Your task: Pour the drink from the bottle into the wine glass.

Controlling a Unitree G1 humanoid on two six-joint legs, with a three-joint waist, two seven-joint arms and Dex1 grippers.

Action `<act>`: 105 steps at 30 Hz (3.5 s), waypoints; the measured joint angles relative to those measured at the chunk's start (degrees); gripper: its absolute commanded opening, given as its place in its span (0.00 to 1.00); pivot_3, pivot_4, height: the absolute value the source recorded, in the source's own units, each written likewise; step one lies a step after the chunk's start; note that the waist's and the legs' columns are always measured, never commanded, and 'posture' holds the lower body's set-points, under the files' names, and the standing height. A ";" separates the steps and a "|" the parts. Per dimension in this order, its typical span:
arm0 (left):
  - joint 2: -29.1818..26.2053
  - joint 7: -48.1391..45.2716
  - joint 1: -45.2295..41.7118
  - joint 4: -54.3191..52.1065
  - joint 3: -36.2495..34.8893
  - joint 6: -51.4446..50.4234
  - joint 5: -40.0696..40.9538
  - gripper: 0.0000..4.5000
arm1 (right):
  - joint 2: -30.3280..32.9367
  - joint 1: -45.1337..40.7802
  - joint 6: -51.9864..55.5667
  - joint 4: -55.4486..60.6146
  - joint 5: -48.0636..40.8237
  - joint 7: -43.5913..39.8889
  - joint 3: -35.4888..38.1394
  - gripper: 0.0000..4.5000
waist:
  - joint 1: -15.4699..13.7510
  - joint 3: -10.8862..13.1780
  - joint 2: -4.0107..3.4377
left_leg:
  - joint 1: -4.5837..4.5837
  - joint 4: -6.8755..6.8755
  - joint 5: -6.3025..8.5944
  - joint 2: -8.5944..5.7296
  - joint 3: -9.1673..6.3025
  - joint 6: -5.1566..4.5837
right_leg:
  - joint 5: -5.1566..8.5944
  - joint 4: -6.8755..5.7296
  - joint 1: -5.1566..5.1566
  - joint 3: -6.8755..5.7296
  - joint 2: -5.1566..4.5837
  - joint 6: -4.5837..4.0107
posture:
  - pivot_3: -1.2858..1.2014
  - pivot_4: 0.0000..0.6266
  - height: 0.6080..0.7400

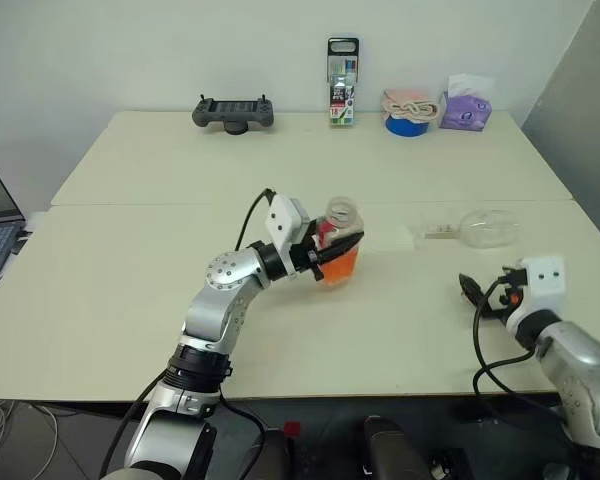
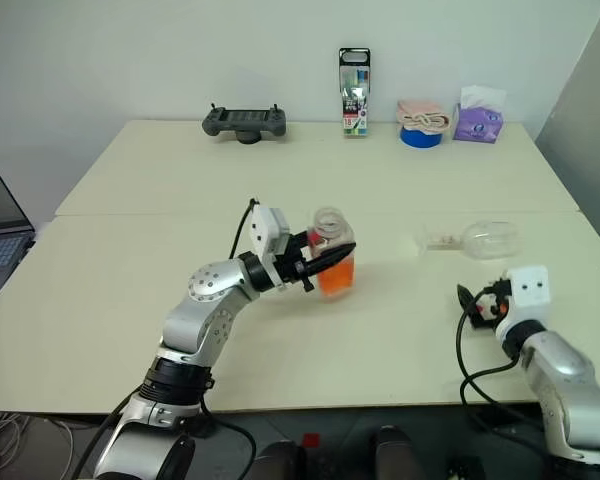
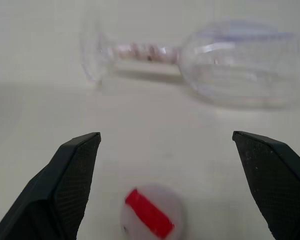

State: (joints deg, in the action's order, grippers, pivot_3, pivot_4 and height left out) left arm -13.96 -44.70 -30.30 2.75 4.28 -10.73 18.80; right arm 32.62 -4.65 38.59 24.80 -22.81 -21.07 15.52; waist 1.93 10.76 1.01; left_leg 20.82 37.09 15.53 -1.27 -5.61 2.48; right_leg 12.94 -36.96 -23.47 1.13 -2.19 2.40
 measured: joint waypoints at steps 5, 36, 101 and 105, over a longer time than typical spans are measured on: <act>-2.42 8.78 -2.88 3.27 -6.53 0.30 -1.50 0.38 | 4.47 -14.17 7.12 8.39 -8.31 -10.51 -11.31 1.00 | 0.05 0.02 0.07 | -0.03 -0.03 0.00 0.18 -0.40 -0.01 | -0.02 0.01 0.07 -0.35 0.23 -0.04 | 0.52 0.24 1.00; -8.41 21.70 -4.76 27.39 -20.23 15.02 -4.94 0.98 | -18.12 -31.88 0.55 -13.62 8.28 -6.20 -32.27 1.00 | -0.18 -0.08 0.27 | 1.00 0.06 -0.21 -0.03 -0.52 0.52 | -0.38 -0.14 -0.92 -0.45 -0.10 -0.37 | 0.52 0.24 1.00; -12.61 1.79 17.41 -18.40 3.59 -10.19 1.37 1.00 | -28.36 -35.55 -11.16 -50.21 -28.44 26.05 17.91 0.05 | 0.98 -0.06 -0.07 | 0.04 -0.19 -0.41 0.27 -0.12 0.08 | -0.32 0.00 -0.10 -0.14 0.28 -0.45 | 0.52 0.24 1.00; -13.24 1.82 17.73 -17.87 0.86 -10.39 1.67 1.00 | -26.38 -29.56 -10.07 -39.42 -18.96 22.45 5.29 0.05 | 0.98 -0.04 -0.12 | 0.11 -0.20 -0.41 0.27 -0.06 0.09 | -0.31 -0.02 -0.24 -0.08 0.28 -0.45 | 0.52 0.24 1.00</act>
State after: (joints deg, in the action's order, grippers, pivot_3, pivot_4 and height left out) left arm -27.21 -42.88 -12.57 -15.12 5.14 -21.12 20.47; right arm 6.25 -34.21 28.52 -14.62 -41.77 1.38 20.81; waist 2.90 10.73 0.89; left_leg 20.93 36.89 15.12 -1.00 -5.68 2.57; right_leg 12.63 -36.98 -23.70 1.04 -1.91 1.95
